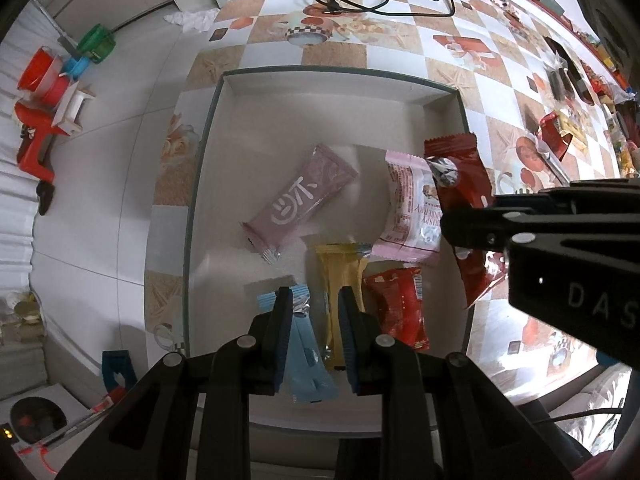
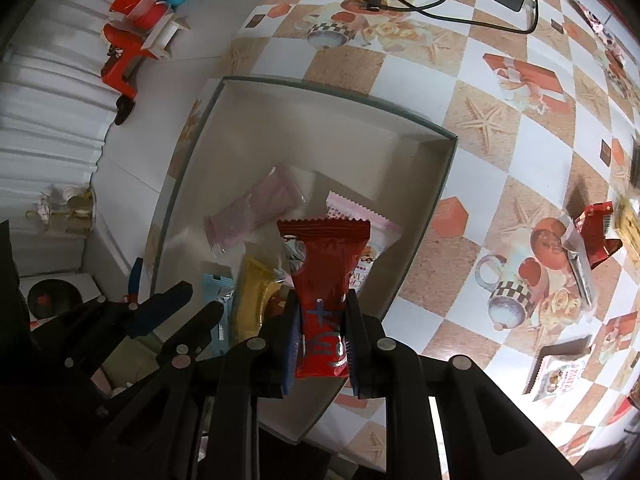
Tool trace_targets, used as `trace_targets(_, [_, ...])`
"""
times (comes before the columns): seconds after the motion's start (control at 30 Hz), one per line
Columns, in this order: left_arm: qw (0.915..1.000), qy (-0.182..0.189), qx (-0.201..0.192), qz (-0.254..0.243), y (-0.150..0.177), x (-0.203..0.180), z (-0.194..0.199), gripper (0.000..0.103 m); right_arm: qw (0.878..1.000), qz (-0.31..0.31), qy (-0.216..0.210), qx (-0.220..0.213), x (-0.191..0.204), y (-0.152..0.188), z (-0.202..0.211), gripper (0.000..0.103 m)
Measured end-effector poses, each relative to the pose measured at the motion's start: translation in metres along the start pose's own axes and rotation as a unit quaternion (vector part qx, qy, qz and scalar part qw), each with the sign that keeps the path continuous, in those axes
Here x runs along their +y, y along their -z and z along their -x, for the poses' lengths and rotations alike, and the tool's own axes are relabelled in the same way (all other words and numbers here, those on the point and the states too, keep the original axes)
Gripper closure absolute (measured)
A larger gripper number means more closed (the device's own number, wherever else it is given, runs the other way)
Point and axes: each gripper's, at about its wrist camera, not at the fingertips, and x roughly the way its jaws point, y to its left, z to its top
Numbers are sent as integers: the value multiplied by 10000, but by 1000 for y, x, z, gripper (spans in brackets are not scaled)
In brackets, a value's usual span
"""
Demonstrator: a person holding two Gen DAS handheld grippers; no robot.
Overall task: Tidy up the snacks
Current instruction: 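Carry the pink bar and red pack into the white tray and open both tools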
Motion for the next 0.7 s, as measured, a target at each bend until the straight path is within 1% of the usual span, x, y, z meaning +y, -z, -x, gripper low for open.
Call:
trace_targets(0.07, [10000,-4,32,-10,0,-1,-1,76,10000,0,17,-2,0,0,0,82])
trace_targets(0.1, [10000,-4,51,-2,0,-2,-1,69,10000,-8,3,14,-1,0,0,82])
trace_targets(0.13, [10000,-12,71,0,1,-2,-2,56,10000,-30,-9,31,-1,0,-2,82])
trace_targets(0.17, [10000,-28,78,5,1,-2,-2,48,10000,-54,-12,46,-2,-1,-3,82])
trace_targets(0.2, [10000,-47,74,12,1,-2,-2,35,9999,-81,-21,68,-3,0,-3,82])
trace_targets(0.23, [10000,-65,64,21,2,-3,-1,28,9999,-116,-37,96,-5,0,-4,80])
trace_targets(0.27, [10000,-67,65,27,2,-3,-1,27,9998,-142,-32,115,-6,0,-5,76])
trace_targets(0.3, [10000,-50,76,27,2,-4,-1,26,9998,-152,-13,119,-7,0,-5,57])
trace_targets(0.33, [9999,-43,92,23,2,-5,-2,25,9998,-161,34,114,-8,1,-5,33])
trace_targets(0.37, [9999,-47,105,18,2,-5,-2,24,9998,-173,88,58,-10,2,-3,26])
trace_targets(0.43, [9999,-85,133,-3,2,-7,-3,24,9998,-186,104,-32,-11,5,0,25])
trace_targets(0.5, [9998,-93,162,-49,2,-11,-3,24,9997,-217,93,-12,-14,6,1,25])
trace_targets(0.6, [9997,-90,162,-138,2,-18,0,23,9993,-339,122,1,-25,10,2,25])
trace_targets(0.7, [9995,-80,166,-275,0,-29,2,23,9984,-545,164,25,-43,17,3,25])
